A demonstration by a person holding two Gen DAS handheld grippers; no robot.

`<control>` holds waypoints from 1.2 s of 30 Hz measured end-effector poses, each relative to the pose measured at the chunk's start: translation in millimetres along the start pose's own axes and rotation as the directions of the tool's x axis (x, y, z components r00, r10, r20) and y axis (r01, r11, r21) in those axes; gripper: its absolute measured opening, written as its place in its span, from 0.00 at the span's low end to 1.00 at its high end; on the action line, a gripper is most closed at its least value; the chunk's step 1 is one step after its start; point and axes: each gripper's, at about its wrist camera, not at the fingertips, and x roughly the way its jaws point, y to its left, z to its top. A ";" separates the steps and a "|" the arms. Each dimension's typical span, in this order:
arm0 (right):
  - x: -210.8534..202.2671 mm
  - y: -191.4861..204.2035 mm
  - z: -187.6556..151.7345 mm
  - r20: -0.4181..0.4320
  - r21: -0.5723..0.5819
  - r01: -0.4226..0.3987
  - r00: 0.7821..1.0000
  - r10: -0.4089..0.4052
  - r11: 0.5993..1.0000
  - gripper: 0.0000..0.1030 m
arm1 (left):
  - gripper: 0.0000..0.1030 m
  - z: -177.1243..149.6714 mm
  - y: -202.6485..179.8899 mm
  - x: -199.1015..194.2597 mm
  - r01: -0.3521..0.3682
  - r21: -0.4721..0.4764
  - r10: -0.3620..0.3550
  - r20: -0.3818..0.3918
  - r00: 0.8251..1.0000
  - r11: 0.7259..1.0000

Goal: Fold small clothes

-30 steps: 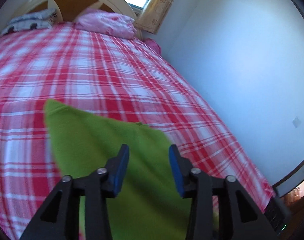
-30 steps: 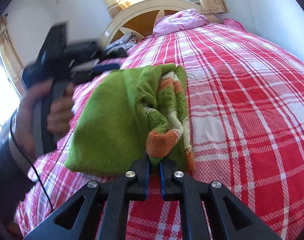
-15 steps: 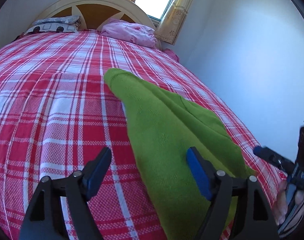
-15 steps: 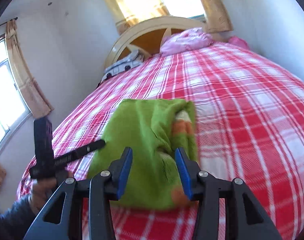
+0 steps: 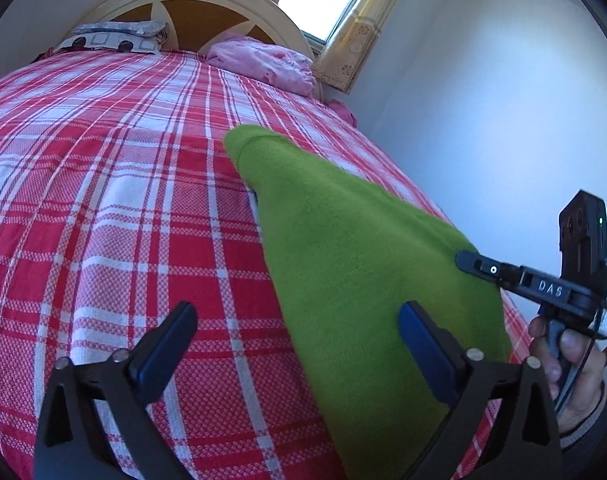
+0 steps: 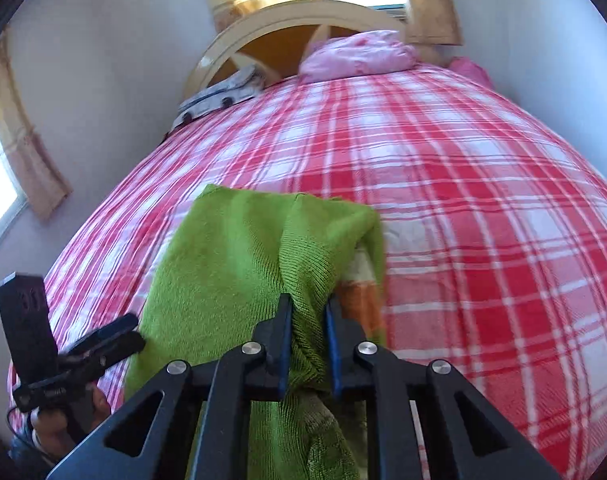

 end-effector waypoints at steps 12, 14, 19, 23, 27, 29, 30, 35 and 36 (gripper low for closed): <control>-16.0 13.9 5.1 0.073 -0.067 0.023 0.997 -0.018 0.997 0.47 | 1.00 -3.2 -3.8 7.2 -0.027 0.021 0.028 -0.049 0.998 0.999; -6.2 28.4 7.8 0.010 -0.118 -0.043 0.999 0.045 0.992 0.47 | 1.00 -3.1 -3.9 7.5 -0.028 0.020 0.028 -0.049 0.998 0.999; 55.7 12.5 4.9 -0.157 -0.094 0.032 0.987 -0.047 0.995 0.47 | 1.00 -2.9 -3.9 10.8 -0.022 0.018 0.023 -0.065 0.998 1.000; 54.3 27.9 12.3 -0.152 -0.133 0.101 0.981 -0.121 0.986 0.46 | 1.00 -2.2 -3.0 10.2 -0.024 0.010 0.024 -0.059 0.998 1.000; 34.9 73.2 8.1 -0.071 -0.251 0.024 0.997 -0.043 0.968 0.47 | 1.00 -4.1 -4.1 3.3 -0.039 0.014 0.039 -0.042 0.998 0.999; 40.1 95.8 5.7 -0.076 -0.323 0.016 0.996 -0.043 0.946 0.47 | 1.00 -6.3 -7.3 -1.5 -0.055 0.030 0.056 -0.029 0.998 0.998; 44.9 100.8 6.8 -0.082 -0.338 0.021 0.995 -0.052 0.941 0.47 | 1.00 -7.9 -8.9 -2.4 -0.063 0.037 0.064 -0.030 0.997 0.997; 89.8 78.2 17.4 -0.216 -0.252 0.005 0.975 -0.061 0.968 0.47 | 1.00 -9.1 -4.0 -3.1 -0.059 0.014 0.059 -0.042 0.997 0.998; 86.2 72.8 19.6 -0.215 -0.236 -0.011 0.976 -0.041 0.972 0.47 | 1.00 -8.9 -3.0 -2.1 -0.051 0.009 0.051 -0.050 0.997 0.999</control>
